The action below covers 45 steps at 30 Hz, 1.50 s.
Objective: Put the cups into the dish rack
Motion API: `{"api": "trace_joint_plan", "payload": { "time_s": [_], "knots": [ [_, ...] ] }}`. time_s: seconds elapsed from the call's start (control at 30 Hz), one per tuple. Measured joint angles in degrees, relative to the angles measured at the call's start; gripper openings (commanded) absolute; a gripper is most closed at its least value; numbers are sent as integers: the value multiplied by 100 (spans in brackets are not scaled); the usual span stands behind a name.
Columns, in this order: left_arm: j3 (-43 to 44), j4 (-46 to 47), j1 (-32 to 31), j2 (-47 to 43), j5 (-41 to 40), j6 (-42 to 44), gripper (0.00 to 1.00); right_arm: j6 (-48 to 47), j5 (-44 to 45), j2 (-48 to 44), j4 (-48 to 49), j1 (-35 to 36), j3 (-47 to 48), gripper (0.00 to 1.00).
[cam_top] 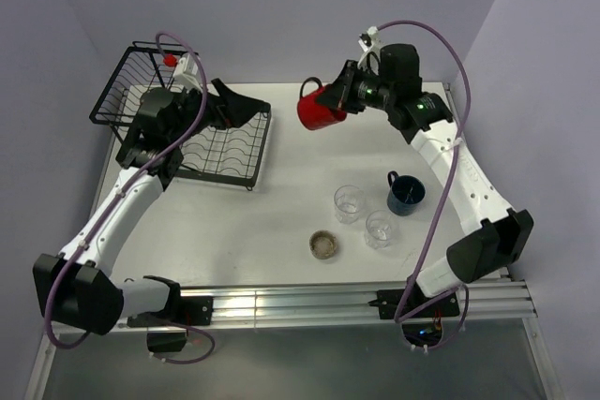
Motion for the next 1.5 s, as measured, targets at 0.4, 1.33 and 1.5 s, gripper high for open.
{"api": "trace_joint_plan", "payload": {
  "time_s": [0.4,1.33,1.5],
  "knots": [
    [0,2341,-70,726,1449,-715,99,2680,-2522,-568,3250,-216,-1263,0],
    [68,3080,-610,911,2024,-485,98,5702,-3595,-212,6911,-435,-2050,0],
    [90,3071,-610,942,2024,-483,74,5735,-3600,-168,6975,-448,-2052,0]
  ]
}}
